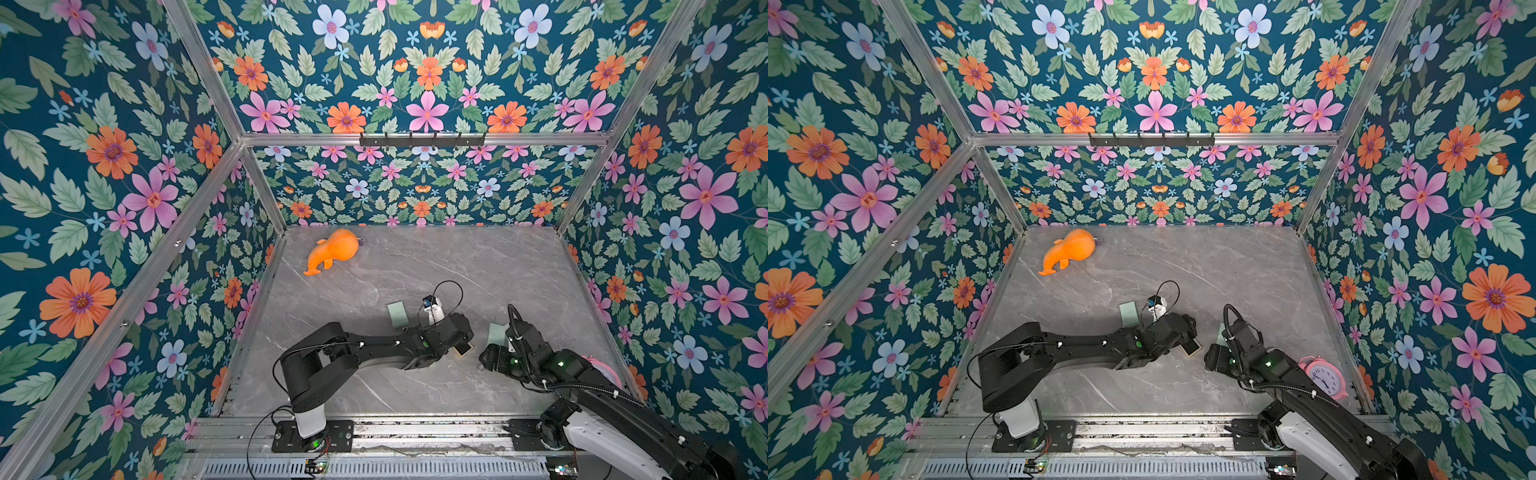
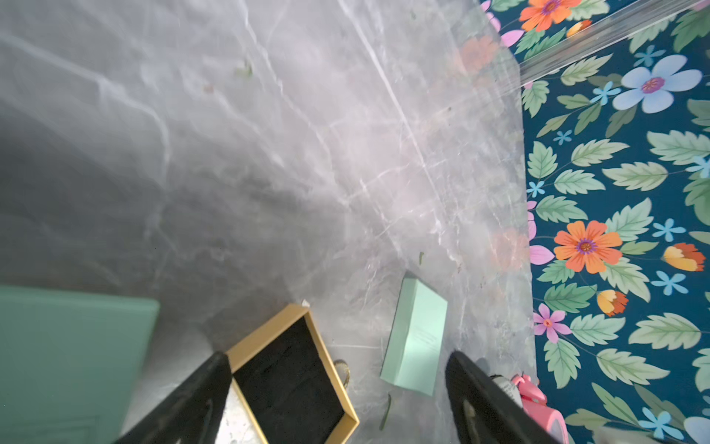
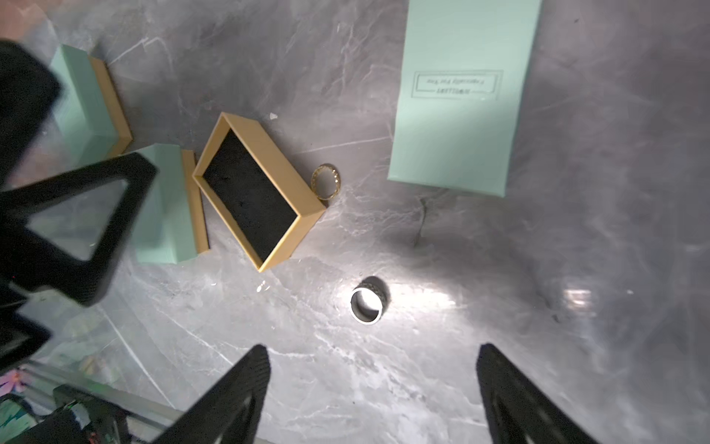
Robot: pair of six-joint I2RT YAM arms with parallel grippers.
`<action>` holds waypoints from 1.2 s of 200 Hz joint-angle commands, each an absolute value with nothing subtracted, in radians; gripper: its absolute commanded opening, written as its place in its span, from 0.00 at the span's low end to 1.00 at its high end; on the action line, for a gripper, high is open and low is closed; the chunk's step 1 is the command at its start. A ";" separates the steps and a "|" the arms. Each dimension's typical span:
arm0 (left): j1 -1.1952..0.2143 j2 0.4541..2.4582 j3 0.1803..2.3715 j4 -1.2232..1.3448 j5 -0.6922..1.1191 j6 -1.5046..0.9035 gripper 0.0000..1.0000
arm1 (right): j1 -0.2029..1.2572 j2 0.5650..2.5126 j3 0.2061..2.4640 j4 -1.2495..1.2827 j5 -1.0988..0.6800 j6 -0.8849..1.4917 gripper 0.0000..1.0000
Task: Take the rings out of the lift-off lid box
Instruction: Adjust the jewelry box at the center of the board, then pick up the lid from the center of the board.
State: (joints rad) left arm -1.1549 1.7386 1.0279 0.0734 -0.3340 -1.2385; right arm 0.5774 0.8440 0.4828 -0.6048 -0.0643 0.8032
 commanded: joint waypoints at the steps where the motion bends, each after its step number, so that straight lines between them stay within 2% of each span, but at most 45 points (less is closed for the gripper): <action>1: -1.146 1.665 1.042 -0.052 -0.411 -1.099 0.91 | 0.561 0.892 0.539 -0.702 0.008 0.775 0.89; 50: -1.120 1.440 1.034 -0.320 -0.498 -0.892 0.95 | 0.330 1.051 0.635 -0.688 -0.125 0.648 0.86; 64: -1.112 1.379 1.027 -0.396 -0.513 -0.842 0.99 | 0.329 1.111 0.676 -0.699 -0.092 0.630 0.85; 130: -1.059 1.132 0.977 -0.613 -0.651 -0.627 0.99 | 0.329 1.306 0.771 -0.696 -0.009 0.573 0.77; 189: -1.052 1.079 0.910 -0.686 -0.906 -0.523 0.99 | 0.328 1.409 0.843 -0.736 0.045 0.524 0.74; 240: -1.053 1.047 0.886 -0.668 -0.955 -0.458 0.99 | 0.329 1.466 0.855 -0.707 0.020 0.505 0.73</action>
